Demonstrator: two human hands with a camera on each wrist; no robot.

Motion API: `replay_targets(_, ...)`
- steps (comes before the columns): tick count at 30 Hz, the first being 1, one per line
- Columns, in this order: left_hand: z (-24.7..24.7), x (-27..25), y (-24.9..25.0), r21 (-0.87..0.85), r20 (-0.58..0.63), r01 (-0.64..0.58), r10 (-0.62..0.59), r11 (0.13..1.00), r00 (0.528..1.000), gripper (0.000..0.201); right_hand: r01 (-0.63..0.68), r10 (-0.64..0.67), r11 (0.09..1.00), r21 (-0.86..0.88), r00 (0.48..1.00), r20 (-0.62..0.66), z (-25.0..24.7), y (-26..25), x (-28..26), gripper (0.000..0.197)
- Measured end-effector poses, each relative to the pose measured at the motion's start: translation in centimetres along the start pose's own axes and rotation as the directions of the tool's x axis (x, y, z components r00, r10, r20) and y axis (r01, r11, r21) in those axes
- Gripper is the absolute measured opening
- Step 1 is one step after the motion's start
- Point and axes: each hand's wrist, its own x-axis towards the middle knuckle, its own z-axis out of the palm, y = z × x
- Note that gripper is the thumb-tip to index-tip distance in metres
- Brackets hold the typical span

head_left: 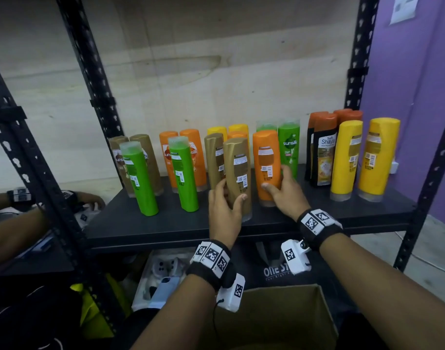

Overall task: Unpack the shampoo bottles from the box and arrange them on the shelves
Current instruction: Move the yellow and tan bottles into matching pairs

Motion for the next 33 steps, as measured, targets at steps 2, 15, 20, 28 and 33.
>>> replay_targets(2,-0.4,-0.1,-0.2,0.007,-0.022,0.001,0.000,1.000,1.000,0.055,0.037,-0.037,0.999,0.032,0.999,-0.001,0.3,-0.3,-1.2,0.067)
replay_targets(15,-2.8,0.6,-2.7,0.084,-0.092,-0.013,0.021,0.996,0.996,0.055,0.171,-0.168,0.981,0.088,0.985,-0.039,4.5,-2.0,-3.8,0.073)
replay_targets(20,-3.3,0.9,-3.6,-0.025,0.026,-0.021,0.022,0.999,0.999,0.047,0.142,-0.145,0.984,0.109,0.989,0.018,5.5,-2.9,-3.4,0.086)
replay_targets(28,-2.7,2.8,-3.1,-0.240,0.187,0.189,-0.146,0.952,0.971,0.087,-0.004,-0.038,0.894,0.448,0.996,0.086,5.9,-4.0,-2.6,0.088)
replay_targets(33,-2.8,4.4,-3.9,-0.237,0.179,0.228,-0.188,0.944,0.966,0.096,-0.118,0.018,0.819,0.562,0.983,0.180,5.9,-3.6,-1.2,0.074)
